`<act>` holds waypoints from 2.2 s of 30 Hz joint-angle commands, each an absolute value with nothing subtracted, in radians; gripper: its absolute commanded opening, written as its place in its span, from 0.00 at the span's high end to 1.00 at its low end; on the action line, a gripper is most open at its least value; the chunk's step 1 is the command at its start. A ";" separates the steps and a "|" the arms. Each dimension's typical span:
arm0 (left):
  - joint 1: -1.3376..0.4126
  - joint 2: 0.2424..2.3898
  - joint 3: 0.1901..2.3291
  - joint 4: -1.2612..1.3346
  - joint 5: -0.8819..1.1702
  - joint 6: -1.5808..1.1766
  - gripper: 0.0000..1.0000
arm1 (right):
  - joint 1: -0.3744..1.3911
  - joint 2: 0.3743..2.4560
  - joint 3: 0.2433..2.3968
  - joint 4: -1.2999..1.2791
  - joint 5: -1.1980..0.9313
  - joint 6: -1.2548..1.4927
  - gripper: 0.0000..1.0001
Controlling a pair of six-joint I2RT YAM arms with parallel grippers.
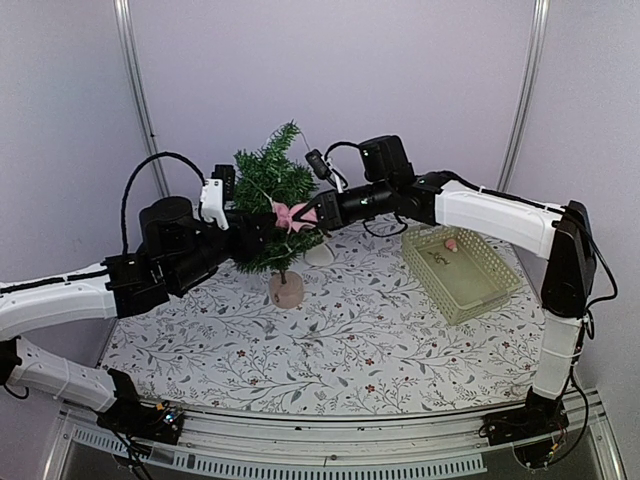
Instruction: Decorate the small christmas tree
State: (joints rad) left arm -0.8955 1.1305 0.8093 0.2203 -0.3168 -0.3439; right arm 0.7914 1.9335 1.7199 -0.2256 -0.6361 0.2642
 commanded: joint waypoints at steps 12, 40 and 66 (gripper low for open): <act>-0.869 1.147 0.884 0.143 -0.383 -0.391 0.61 | 0.795 1.940 1.789 -0.255 -0.602 0.248 0.76; -0.858 0.943 0.779 0.099 -0.310 -0.441 0.60 | 0.676 1.740 1.647 -0.308 -0.759 0.220 0.32; -0.773 0.869 0.779 0.011 -0.350 -0.526 0.59 | 0.130 1.796 1.278 -0.428 -0.221 -0.029 0.48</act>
State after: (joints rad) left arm -0.7952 0.8619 0.7574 0.0238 -0.3511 -0.5179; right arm 0.1242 1.7222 1.2465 -0.4015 -0.3878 0.0429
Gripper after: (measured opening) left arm 0.413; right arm 0.528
